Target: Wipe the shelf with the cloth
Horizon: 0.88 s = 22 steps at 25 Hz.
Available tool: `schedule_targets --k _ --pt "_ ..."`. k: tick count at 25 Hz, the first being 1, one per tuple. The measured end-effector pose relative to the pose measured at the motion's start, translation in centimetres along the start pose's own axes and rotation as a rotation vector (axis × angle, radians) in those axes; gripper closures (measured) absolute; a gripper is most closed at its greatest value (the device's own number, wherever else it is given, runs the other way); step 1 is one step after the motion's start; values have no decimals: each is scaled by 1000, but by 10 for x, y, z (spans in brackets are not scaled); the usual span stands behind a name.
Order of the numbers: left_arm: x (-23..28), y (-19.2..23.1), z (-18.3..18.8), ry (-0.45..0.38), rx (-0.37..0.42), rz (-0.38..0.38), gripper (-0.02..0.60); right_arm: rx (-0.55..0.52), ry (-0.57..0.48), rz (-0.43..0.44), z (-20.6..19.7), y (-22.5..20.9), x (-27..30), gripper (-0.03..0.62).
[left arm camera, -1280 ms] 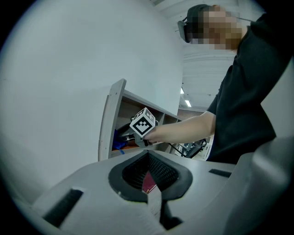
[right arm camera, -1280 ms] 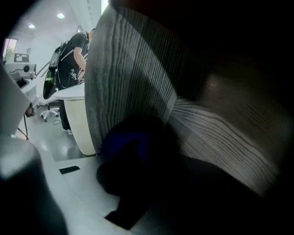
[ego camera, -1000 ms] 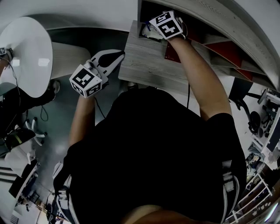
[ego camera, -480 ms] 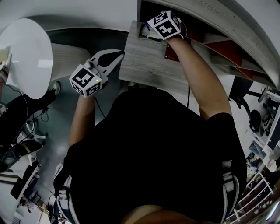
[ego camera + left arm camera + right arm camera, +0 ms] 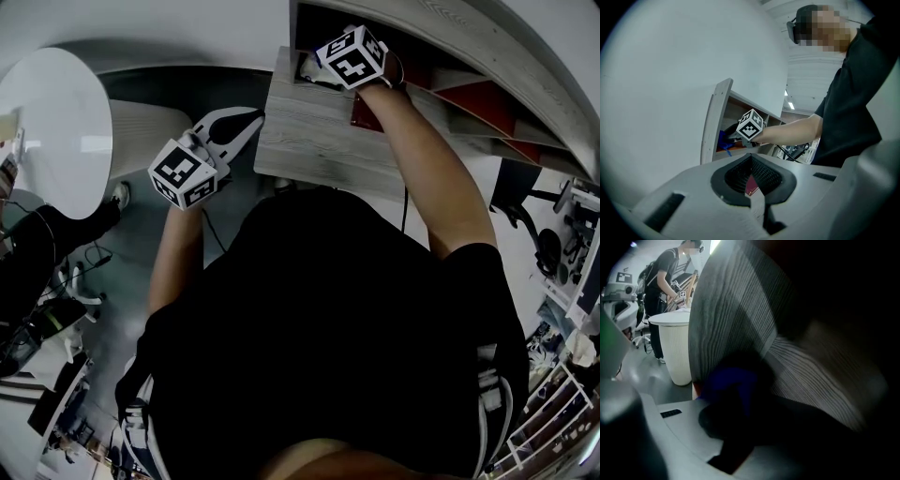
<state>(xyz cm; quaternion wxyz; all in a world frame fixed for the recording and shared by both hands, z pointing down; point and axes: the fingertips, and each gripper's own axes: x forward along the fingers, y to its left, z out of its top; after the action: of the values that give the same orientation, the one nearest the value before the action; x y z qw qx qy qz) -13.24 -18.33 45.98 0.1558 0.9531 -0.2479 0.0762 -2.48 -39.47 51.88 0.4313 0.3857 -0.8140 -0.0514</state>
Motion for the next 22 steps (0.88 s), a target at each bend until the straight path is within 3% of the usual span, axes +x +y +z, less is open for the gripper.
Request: schedule_targets --k 22 --pt "24 -11 8 9 38 -131 568 -12 238 -202 -86 -53 -44 534"
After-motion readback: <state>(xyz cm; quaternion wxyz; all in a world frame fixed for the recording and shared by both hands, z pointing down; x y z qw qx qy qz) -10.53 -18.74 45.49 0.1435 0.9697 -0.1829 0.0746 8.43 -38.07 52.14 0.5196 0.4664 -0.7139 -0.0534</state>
